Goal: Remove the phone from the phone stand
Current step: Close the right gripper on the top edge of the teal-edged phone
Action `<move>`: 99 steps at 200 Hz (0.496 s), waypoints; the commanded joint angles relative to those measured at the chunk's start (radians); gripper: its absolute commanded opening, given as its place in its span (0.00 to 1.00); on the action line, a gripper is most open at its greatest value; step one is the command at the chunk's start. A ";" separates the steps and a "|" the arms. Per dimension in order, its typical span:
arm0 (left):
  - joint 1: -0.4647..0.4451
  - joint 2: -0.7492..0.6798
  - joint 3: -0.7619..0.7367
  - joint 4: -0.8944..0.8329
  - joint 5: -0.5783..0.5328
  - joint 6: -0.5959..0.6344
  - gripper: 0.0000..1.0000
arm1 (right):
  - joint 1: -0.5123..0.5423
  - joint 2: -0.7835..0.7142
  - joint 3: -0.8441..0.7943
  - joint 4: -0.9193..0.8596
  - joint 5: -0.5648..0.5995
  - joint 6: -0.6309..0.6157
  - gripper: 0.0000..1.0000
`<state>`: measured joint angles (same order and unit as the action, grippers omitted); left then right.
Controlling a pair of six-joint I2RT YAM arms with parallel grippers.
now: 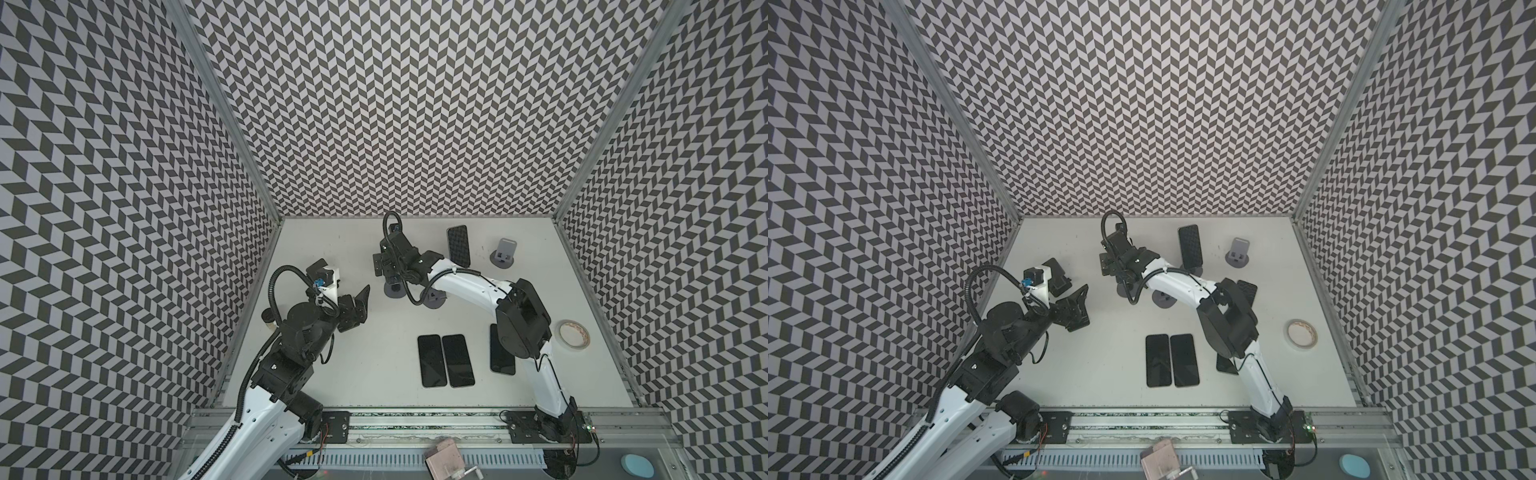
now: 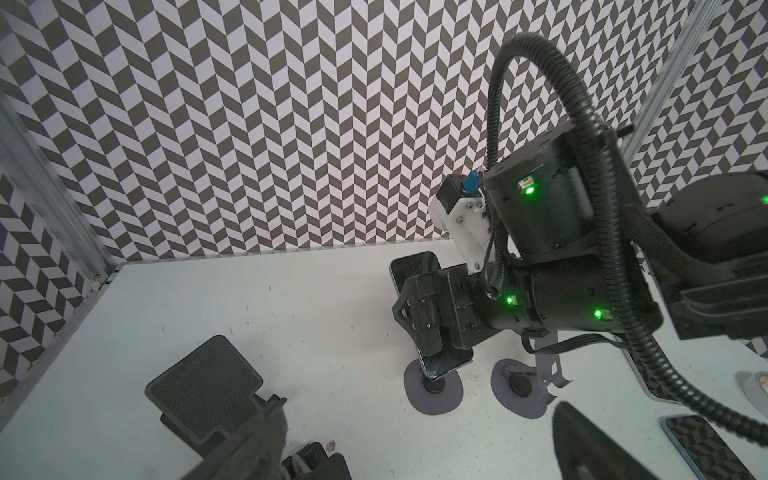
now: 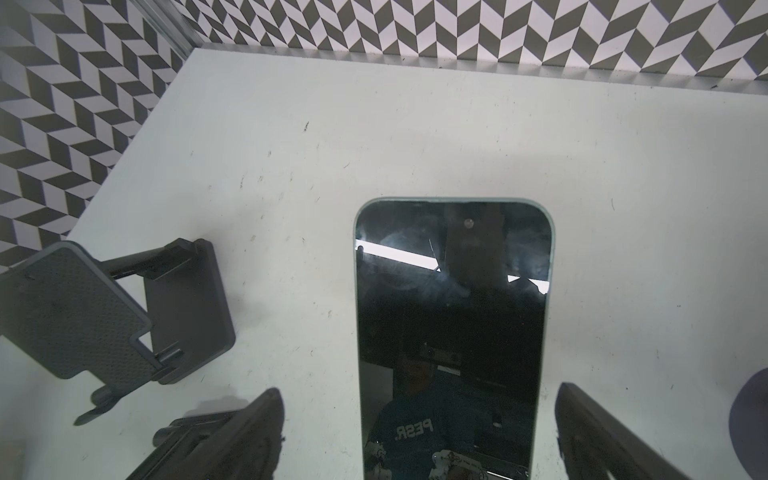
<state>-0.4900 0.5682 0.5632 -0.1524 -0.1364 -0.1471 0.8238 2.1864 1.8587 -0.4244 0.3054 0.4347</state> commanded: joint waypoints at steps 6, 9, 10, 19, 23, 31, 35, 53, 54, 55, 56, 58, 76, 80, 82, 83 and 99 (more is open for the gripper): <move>0.007 -0.011 0.001 0.004 -0.010 0.012 1.00 | 0.008 0.028 0.025 -0.007 0.029 -0.011 0.99; 0.007 -0.011 0.001 0.006 -0.009 0.013 1.00 | 0.008 0.029 0.025 -0.006 0.028 -0.011 0.99; 0.007 -0.011 0.001 0.005 -0.009 0.013 1.00 | 0.008 0.029 0.024 -0.006 0.028 -0.011 0.99; 0.007 -0.010 0.000 0.008 -0.009 0.017 1.00 | 0.007 0.034 0.026 -0.007 0.028 -0.014 0.99; 0.007 -0.009 0.000 0.010 -0.009 0.019 1.00 | 0.008 0.036 0.028 -0.008 0.028 -0.015 0.99; 0.007 -0.005 0.003 0.014 -0.009 0.022 1.00 | 0.008 0.040 0.030 -0.010 0.030 -0.016 0.99; 0.007 -0.004 0.004 0.015 -0.009 0.024 1.00 | 0.008 0.042 0.033 -0.011 0.031 -0.015 0.99; 0.008 0.004 0.009 0.018 -0.009 0.030 1.00 | 0.006 0.055 0.054 -0.021 0.033 -0.015 0.99; 0.008 0.005 0.010 0.019 -0.009 0.032 1.00 | 0.007 0.056 0.054 -0.022 0.034 -0.015 0.99; 0.008 0.005 0.009 0.020 -0.009 0.032 1.00 | 0.007 0.056 0.054 -0.022 0.034 -0.015 0.99; 0.008 0.005 0.011 0.019 -0.009 0.032 1.00 | 0.007 0.056 0.056 -0.023 0.034 -0.015 0.99; 0.007 0.005 0.012 0.021 -0.009 0.032 1.00 | 0.007 0.059 0.059 -0.023 0.034 -0.016 0.99; 0.008 0.009 0.010 0.033 -0.009 0.035 1.00 | 0.006 0.078 0.079 -0.032 0.026 -0.017 0.99; 0.008 0.009 0.009 0.037 -0.008 0.035 1.00 | 0.006 0.081 0.085 -0.036 0.025 -0.016 0.99; 0.008 0.011 0.010 0.039 -0.008 0.035 1.00 | 0.006 0.084 0.088 -0.038 0.025 -0.018 0.99; 0.008 0.012 0.009 0.039 -0.008 0.036 1.00 | 0.006 0.085 0.089 -0.038 0.025 -0.018 0.99; 0.010 0.017 0.016 0.042 -0.008 0.038 1.00 | 0.006 0.097 0.105 -0.045 0.024 -0.025 0.99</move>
<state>-0.4881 0.5816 0.5632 -0.1455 -0.1368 -0.1207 0.8238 2.2543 1.9259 -0.4698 0.3191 0.4240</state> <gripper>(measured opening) 0.999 0.994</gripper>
